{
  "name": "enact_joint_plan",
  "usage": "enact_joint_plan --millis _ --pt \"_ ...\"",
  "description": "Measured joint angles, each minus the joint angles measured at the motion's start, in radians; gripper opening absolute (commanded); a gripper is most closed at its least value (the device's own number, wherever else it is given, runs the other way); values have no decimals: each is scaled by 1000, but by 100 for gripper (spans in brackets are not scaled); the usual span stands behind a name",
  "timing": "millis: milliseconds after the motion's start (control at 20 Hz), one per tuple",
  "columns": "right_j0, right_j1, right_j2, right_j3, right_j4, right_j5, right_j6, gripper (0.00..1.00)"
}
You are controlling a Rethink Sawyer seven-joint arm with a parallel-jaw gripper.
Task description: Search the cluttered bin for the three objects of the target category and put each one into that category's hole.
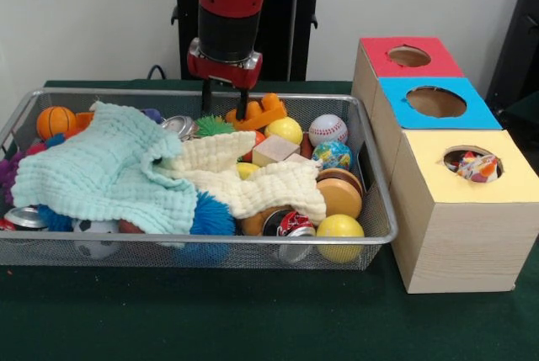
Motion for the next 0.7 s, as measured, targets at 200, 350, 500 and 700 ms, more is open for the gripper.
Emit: enact_joint_plan --millis 200,350,500,700 --pt "-1 31 -7 -21 -3 -52 0 100" --pt "-1 61 -19 -43 -10 -74 0 100" --pt "-1 81 -20 -54 -14 -77 0 100" --pt "-2 84 -20 -64 -17 -76 0 100"
